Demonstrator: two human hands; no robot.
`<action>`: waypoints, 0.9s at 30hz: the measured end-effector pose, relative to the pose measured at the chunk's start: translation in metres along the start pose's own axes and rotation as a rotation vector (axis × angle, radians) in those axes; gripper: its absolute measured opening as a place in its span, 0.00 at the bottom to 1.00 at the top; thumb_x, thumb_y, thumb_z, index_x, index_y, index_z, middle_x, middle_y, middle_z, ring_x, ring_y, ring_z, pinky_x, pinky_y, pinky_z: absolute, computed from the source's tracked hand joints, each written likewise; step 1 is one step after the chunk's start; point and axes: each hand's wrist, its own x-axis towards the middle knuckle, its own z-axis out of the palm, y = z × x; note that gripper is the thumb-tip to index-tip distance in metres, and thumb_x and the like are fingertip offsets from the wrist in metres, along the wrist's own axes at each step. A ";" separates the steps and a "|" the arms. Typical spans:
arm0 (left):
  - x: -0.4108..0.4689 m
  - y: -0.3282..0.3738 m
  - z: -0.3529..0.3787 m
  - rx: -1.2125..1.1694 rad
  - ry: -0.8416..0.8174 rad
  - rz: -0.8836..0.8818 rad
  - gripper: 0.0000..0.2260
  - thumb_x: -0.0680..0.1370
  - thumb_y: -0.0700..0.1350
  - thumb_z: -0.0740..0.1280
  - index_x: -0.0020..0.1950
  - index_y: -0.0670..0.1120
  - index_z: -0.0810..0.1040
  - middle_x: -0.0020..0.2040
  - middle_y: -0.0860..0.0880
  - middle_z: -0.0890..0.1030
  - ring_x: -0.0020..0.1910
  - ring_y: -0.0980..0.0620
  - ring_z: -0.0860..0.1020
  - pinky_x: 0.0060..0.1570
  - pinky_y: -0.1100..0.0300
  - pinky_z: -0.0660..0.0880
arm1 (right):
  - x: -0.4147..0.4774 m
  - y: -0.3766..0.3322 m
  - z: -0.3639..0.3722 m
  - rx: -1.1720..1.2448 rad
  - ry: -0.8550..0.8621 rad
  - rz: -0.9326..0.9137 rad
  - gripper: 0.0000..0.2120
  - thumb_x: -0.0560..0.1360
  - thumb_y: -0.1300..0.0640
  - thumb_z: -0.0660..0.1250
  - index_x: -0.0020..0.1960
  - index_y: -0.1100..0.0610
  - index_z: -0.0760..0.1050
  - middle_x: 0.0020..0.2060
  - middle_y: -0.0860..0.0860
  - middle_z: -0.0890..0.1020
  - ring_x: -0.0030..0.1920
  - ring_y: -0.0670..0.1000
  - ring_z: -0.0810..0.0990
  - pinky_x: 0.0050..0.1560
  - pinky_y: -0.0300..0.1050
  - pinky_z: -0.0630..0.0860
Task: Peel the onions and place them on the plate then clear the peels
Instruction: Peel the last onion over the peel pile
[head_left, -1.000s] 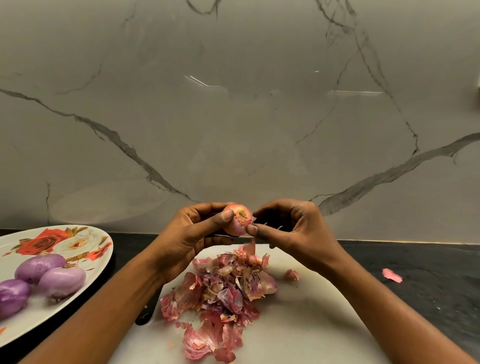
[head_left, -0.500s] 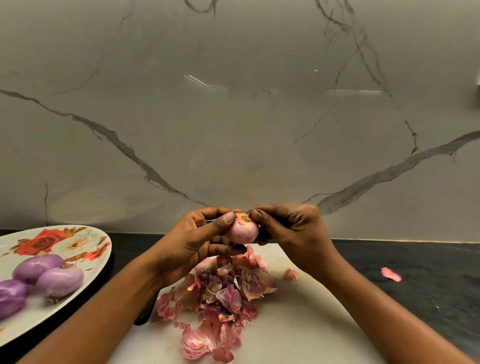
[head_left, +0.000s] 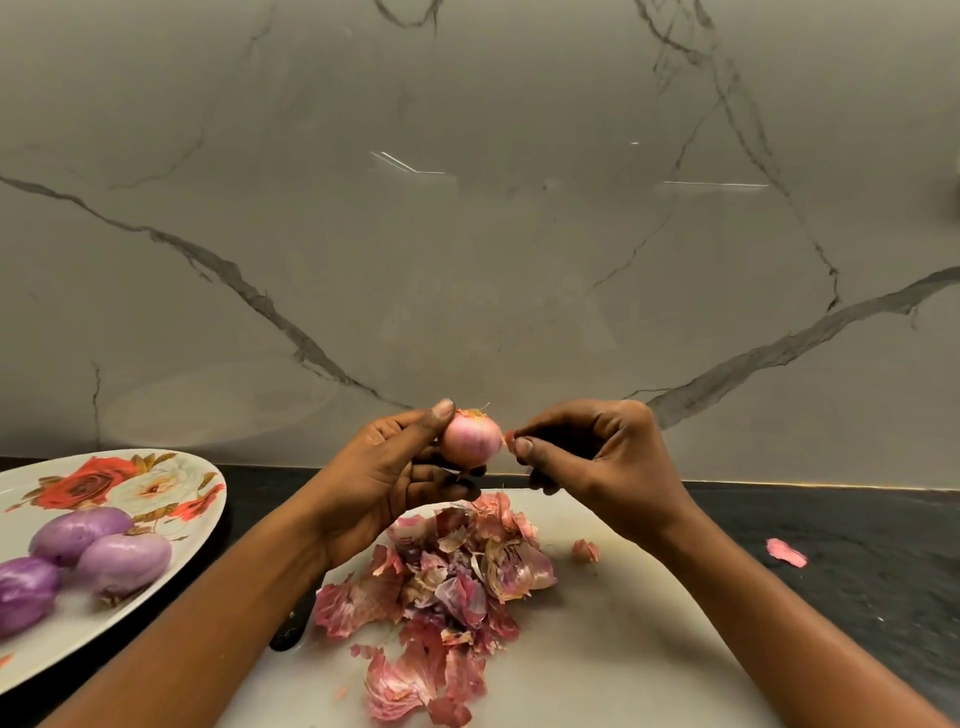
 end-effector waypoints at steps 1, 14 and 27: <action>0.000 0.001 0.000 -0.001 0.018 -0.006 0.25 0.77 0.55 0.69 0.65 0.37 0.79 0.54 0.29 0.84 0.43 0.42 0.86 0.45 0.57 0.86 | -0.001 0.000 0.000 0.000 -0.024 0.003 0.06 0.77 0.64 0.76 0.53 0.60 0.87 0.40 0.52 0.88 0.37 0.55 0.88 0.38 0.48 0.86; -0.004 0.001 0.002 0.131 -0.063 -0.010 0.26 0.82 0.59 0.65 0.67 0.39 0.78 0.49 0.35 0.85 0.34 0.48 0.80 0.32 0.61 0.80 | -0.002 -0.004 0.012 0.077 -0.172 0.154 0.23 0.75 0.49 0.76 0.68 0.52 0.80 0.48 0.50 0.89 0.47 0.52 0.89 0.47 0.46 0.85; -0.005 -0.001 -0.001 0.096 -0.160 0.144 0.28 0.76 0.36 0.73 0.74 0.53 0.76 0.65 0.43 0.84 0.62 0.38 0.84 0.58 0.50 0.83 | 0.005 -0.006 0.009 0.409 -0.170 0.384 0.14 0.78 0.59 0.74 0.64 0.58 0.83 0.44 0.57 0.85 0.40 0.52 0.80 0.37 0.40 0.77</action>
